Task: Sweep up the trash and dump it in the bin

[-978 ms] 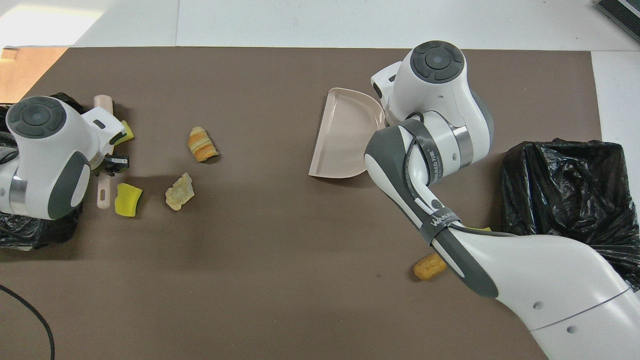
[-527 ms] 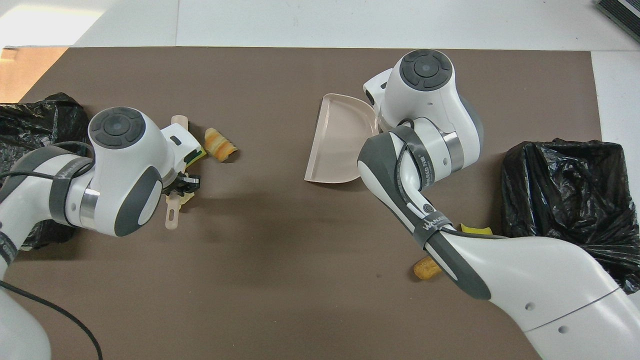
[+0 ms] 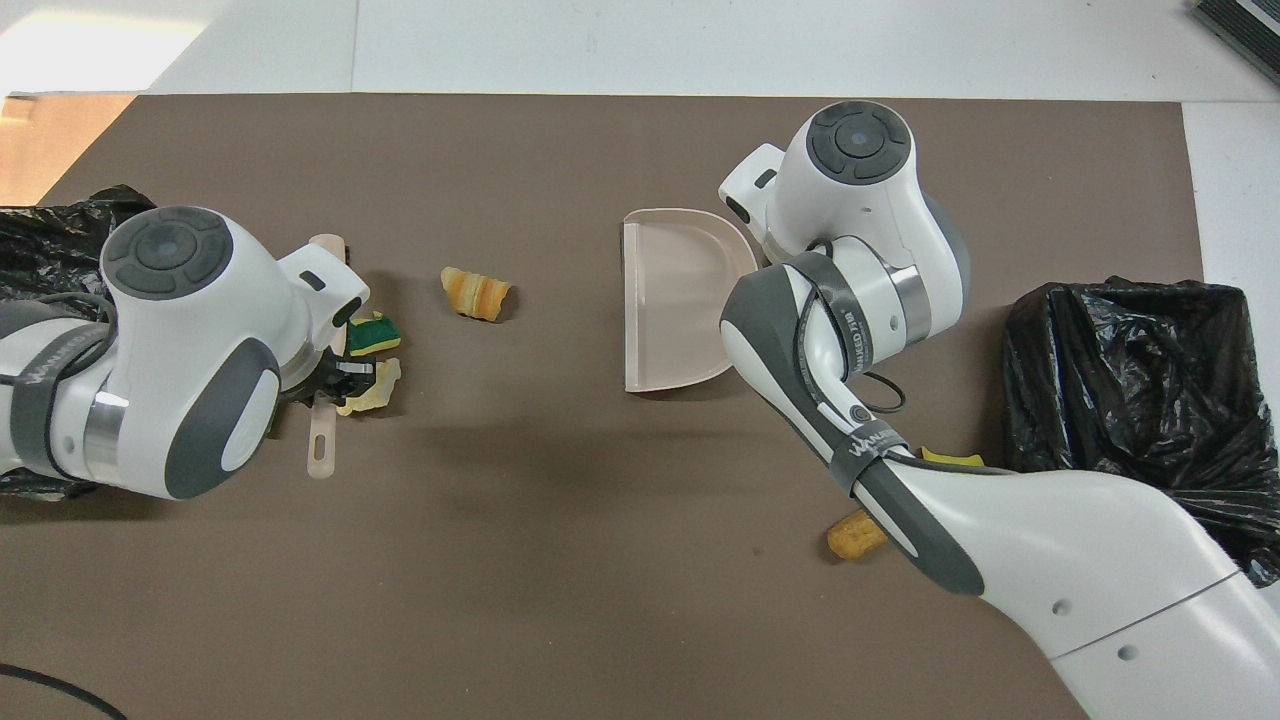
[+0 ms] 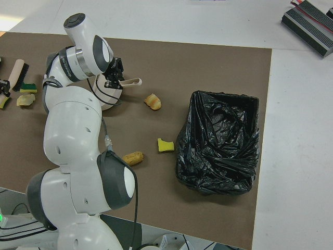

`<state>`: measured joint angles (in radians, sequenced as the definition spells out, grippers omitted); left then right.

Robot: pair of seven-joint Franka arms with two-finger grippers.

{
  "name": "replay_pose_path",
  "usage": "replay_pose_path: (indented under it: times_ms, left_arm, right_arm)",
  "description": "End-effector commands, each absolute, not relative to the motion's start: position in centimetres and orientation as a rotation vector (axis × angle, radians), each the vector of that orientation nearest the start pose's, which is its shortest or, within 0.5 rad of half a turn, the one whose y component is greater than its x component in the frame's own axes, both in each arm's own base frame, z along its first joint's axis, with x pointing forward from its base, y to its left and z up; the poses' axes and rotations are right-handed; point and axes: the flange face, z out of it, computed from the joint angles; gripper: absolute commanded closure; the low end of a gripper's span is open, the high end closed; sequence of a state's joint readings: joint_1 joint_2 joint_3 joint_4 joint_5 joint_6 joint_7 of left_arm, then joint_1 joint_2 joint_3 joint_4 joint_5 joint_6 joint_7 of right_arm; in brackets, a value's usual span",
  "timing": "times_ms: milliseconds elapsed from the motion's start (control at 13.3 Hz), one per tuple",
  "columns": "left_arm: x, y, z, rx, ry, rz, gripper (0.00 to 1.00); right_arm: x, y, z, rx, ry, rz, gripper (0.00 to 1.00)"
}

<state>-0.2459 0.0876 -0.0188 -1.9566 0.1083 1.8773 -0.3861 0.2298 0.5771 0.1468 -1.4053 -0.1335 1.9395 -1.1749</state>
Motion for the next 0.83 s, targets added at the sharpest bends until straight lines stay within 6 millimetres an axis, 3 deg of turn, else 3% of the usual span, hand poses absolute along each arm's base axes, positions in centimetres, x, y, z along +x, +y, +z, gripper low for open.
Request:
replay_pose_path:
  times_ms: [0, 301, 451, 527, 602, 752]
  left_arm:
    - [53.2, -11.9, 43.3, -2.963, -0.394, 0.202, 1.00]
    - [51.1, -6.7, 42.5, -2.894, -0.556, 0.335, 1.00]
    - [50.3, -2.7, 41.6, -2.877, -0.685, 0.339, 1.00]
    - [49.2, 0.2, 40.6, -2.880, -0.777, 0.316, 1.00]
    - [47.0, 1.4, 39.3, -2.902, -0.790, 0.265, 1.00]
    - [44.5, 3.1, 37.4, -2.941, -0.739, 0.218, 1.00]
  right_arm:
    - [67.0, 23.4, 36.0, 2.137, 2.279, -0.048, 1.00]
    - [66.6, 23.9, 34.7, 2.141, 2.274, -0.034, 1.00]
    - [66.5, 23.2, 34.0, 2.146, 2.267, -0.033, 1.00]
    - [66.5, 23.3, 34.0, 2.150, 2.265, -0.029, 1.00]
    - [66.5, 23.3, 34.0, 2.166, 2.248, -0.027, 1.00]
    - [66.4, 23.4, 34.0, 2.179, 2.235, -0.027, 1.00]
